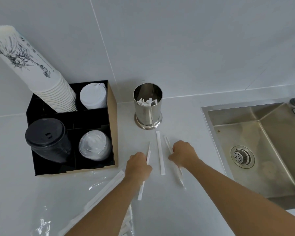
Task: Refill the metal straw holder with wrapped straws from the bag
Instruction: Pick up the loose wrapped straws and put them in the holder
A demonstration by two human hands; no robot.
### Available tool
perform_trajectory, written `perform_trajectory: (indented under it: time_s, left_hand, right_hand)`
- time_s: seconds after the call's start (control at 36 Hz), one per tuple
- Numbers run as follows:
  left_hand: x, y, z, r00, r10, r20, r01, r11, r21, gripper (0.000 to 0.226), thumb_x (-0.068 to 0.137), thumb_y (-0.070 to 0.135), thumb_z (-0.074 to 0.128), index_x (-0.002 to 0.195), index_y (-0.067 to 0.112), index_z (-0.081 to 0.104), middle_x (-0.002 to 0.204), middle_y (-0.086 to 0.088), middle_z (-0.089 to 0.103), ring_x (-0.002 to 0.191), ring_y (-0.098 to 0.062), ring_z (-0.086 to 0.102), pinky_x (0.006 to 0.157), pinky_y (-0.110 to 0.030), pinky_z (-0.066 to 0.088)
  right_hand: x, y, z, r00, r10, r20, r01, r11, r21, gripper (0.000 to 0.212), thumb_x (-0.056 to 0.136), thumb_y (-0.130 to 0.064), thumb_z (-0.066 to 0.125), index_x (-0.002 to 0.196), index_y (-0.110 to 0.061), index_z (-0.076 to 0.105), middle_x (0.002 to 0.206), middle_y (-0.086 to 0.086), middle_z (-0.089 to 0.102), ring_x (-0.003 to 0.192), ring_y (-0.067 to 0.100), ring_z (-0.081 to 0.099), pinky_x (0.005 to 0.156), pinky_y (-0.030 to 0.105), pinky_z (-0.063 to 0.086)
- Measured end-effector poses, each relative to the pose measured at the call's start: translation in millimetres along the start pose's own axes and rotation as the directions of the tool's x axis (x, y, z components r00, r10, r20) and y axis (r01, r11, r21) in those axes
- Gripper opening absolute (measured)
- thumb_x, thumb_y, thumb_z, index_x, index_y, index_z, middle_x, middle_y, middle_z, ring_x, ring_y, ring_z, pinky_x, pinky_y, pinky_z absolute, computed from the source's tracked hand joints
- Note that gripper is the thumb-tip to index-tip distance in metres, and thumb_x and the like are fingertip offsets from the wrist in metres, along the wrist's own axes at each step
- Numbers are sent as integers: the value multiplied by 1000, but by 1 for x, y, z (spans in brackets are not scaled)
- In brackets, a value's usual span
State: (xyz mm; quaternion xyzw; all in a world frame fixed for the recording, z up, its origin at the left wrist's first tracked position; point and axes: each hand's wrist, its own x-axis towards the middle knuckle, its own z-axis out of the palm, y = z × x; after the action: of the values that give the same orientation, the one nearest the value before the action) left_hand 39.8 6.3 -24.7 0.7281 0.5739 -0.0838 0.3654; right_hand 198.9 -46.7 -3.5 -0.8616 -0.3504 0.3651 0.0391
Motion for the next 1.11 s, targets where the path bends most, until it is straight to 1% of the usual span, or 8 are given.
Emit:
perform_trajectory:
  time_s: [0.11, 0.28, 0.36, 0.47, 0.69, 0.89, 0.94, 1.11]
  left_hand:
    - [0, -4, -5, 1000, -22, -1, 22, 997, -78, 9, 74, 11, 65, 78, 4, 65, 79, -9, 68, 70, -22, 64, 53, -26, 47]
    - [1, -17, -12, 998, -60, 24, 63, 983, -174, 10, 73, 9, 63, 79, 4, 69, 78, -8, 70, 70, -19, 65, 58, -28, 52]
    - [1, -22, -15, 997, -74, 21, 76, 975, -211, 8, 74, 7, 62, 76, 2, 67, 72, -7, 68, 63, -15, 60, 53, -24, 47]
    - [1, -27, -18, 997, -70, 16, 72, 959, -273, 18, 75, 5, 61, 59, 12, 57, 56, 3, 54, 53, -10, 51, 46, -18, 35]
    - [1, -31, -20, 998, -59, -20, 49, 943, -329, 7, 72, 4, 61, 67, 0, 64, 56, -1, 56, 57, -20, 55, 57, -28, 47]
    - [-2, -28, -25, 997, -11, -73, -17, 931, -366, 9, 77, 4, 62, 68, 3, 64, 56, 3, 53, 53, -12, 47, 49, -18, 36]
    - [-4, -28, -27, 997, 6, -81, -35, 928, -371, 12, 78, 5, 62, 66, 5, 63, 56, 4, 51, 52, -10, 45, 47, -16, 34]
    - [-9, -26, -28, 995, 44, -86, -74, 918, -389, 26, 81, 8, 62, 58, 20, 55, 54, 8, 52, 52, -8, 47, 50, -17, 36]
  right_hand:
    - [5, -7, -2, 1000, 7, 6, -8, 998, 60, 3, 75, -10, 59, 78, -11, 59, 74, 7, 68, 55, 23, 68, 56, 27, 59]
    - [11, -16, 4, 1000, -19, -3, 19, 1000, 22, 15, 76, -6, 46, 85, -10, 59, 76, 7, 66, 54, 24, 70, 60, 32, 61]
    - [12, -21, 8, 999, -35, -13, 35, 999, 29, 10, 83, -20, 49, 86, -12, 55, 81, 5, 64, 64, 25, 68, 62, 32, 59]
    - [9, -28, 13, 997, -68, -42, 65, 996, -58, 32, 83, -45, 62, 89, -18, 47, 77, -2, 52, 77, 22, 57, 63, 29, 46]
    - [6, -39, 11, 1000, -21, -19, 17, 983, -185, 23, 78, -3, 60, 99, -10, 53, 98, 7, 59, 94, 27, 60, 68, 30, 42]
    - [4, -37, 9, 998, -59, -4, 55, 964, -261, 26, 77, 1, 63, 101, -8, 56, 79, 1, 47, 92, 26, 62, 64, 28, 42]
    - [3, -34, 9, 997, -73, 5, 72, 965, -254, 27, 77, 1, 62, 101, -8, 54, 87, 4, 51, 93, 28, 61, 65, 29, 42]
    - [5, -19, 10, 996, -90, -5, 88, 982, -167, 19, 74, -5, 58, 84, -14, 45, 81, 2, 51, 81, 27, 54, 64, 29, 43]
